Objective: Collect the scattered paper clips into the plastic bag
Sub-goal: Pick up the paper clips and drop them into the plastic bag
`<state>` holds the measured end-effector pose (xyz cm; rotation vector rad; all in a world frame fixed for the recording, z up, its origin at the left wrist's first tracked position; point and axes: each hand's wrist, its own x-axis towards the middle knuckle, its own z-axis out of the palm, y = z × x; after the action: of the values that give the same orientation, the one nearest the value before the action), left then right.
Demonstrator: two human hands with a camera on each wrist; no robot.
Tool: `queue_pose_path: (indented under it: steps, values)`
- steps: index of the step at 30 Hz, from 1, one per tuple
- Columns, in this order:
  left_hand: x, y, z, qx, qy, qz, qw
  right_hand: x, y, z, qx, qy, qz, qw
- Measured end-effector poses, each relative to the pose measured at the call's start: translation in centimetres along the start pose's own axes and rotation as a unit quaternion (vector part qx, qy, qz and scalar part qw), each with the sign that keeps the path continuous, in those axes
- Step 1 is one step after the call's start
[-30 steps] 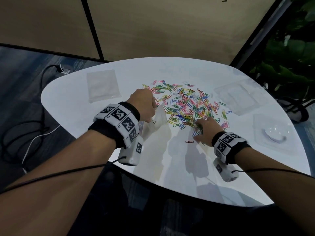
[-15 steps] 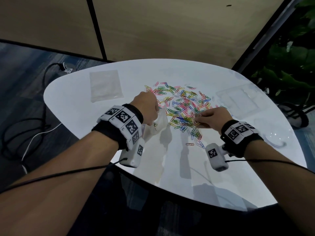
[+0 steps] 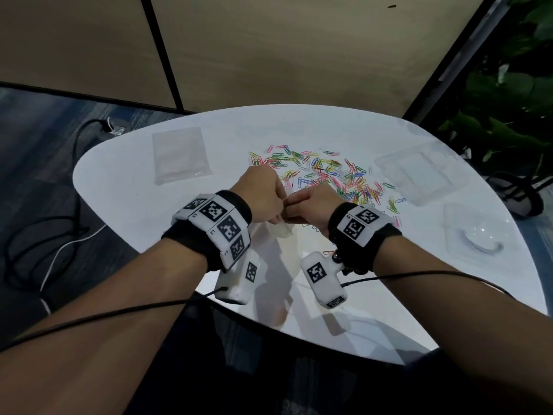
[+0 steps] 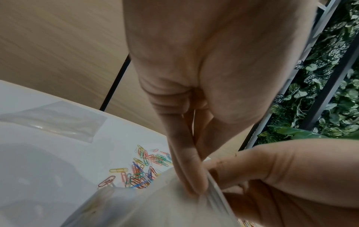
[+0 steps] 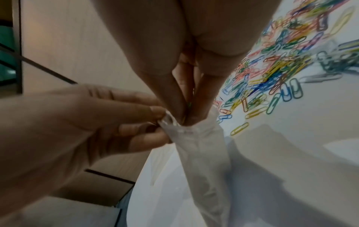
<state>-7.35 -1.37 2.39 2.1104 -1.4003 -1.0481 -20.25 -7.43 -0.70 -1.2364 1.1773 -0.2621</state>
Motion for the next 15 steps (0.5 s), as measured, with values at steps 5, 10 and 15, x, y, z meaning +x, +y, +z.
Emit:
queue_pose_path:
  steps: [5,10,15]
  values:
    - [0.2,-0.3,-0.1,0.012,0.016,0.012,1.0,0.4,0.2,0.4,-0.124,0.028,-0.036,0.991]
    - [-0.1,-0.3,-0.1,0.017,0.012,0.015,1.0,0.2,0.4,0.2,-0.155,0.01,-0.055,0.986]
    - [-0.4,0.0,-0.1,0.025,0.012,0.007,1.0,-0.3,0.6,-0.6,-0.281,-0.03,-0.127,0.951]
